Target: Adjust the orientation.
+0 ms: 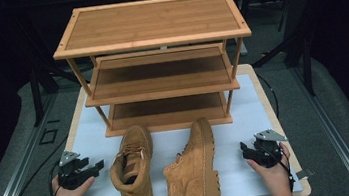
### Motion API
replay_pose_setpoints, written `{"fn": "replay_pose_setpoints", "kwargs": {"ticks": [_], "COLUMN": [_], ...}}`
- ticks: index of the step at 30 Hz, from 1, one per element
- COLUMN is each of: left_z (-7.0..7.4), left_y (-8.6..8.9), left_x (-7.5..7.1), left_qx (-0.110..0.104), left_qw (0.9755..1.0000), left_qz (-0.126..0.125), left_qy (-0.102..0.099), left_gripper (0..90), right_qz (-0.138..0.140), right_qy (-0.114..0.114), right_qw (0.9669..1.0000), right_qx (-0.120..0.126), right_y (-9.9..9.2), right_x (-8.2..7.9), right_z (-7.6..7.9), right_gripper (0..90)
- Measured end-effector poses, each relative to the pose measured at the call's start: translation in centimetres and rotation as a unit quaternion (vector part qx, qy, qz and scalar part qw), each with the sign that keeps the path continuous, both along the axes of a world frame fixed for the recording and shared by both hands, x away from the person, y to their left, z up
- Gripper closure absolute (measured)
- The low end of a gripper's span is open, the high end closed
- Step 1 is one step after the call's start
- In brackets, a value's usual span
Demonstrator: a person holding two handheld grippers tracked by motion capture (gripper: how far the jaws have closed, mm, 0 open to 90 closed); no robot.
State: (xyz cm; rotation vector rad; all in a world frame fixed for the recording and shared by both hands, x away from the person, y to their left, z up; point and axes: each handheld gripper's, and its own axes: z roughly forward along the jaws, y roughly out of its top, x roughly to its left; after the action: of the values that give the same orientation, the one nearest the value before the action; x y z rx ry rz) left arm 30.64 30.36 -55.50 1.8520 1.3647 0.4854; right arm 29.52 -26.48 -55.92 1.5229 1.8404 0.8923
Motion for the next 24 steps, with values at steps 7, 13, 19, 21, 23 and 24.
{"fn": "replay_pose_setpoints", "kwargs": {"ticks": [7, 13, 19, 21, 23, 24], "left_z": [0.6, 0.8, 1.1, 1.1, 1.2, 1.2], "left_y": [-0.4, -0.3, -0.3, -0.2, -0.2, -0.3], "left_x": [-1.7, -2.5, -2.8, -2.8, -2.9, -2.9], "left_qx": [-0.023, -0.033, -0.034, -0.035, -0.034, -0.038], "left_qw": [0.9997, 0.9993, 0.9988, 0.999, 0.999, 0.999], "left_qz": [-0.008, 0.013, 0.022, 0.02, 0.02, 0.013], "left_qy": [-0.002, -0.015, -0.026, -0.02, -0.019, -0.017], "left_gripper": [35.0, 36.1, 38.3, 38.7, 40.0, 41.2], "right_qz": [0.044, 0.053, 0.057, 0.056, 0.054, 0.052], "right_qy": [-0.012, -0.015, -0.011, -0.01, -0.01, -0.011], "right_qw": [0.9988, 0.9984, 0.9982, 0.9983, 0.9982, 0.9982], "right_qx": [0.018, 0.015, 0.012, 0.015, 0.023, 0.026], "right_y": [1.0, 1.8, 2.4, 2.4, 2.4, 2.3], "right_x": [-1.2, -1.5, -1.6, -1.6, -1.6, -1.7], "right_z": [0.6, 0.4, 0.3, 0.3, 0.3, 0.4], "right_gripper": [44.4, 45.0, 48.0, 48.1, 48.4, 48.8]}}
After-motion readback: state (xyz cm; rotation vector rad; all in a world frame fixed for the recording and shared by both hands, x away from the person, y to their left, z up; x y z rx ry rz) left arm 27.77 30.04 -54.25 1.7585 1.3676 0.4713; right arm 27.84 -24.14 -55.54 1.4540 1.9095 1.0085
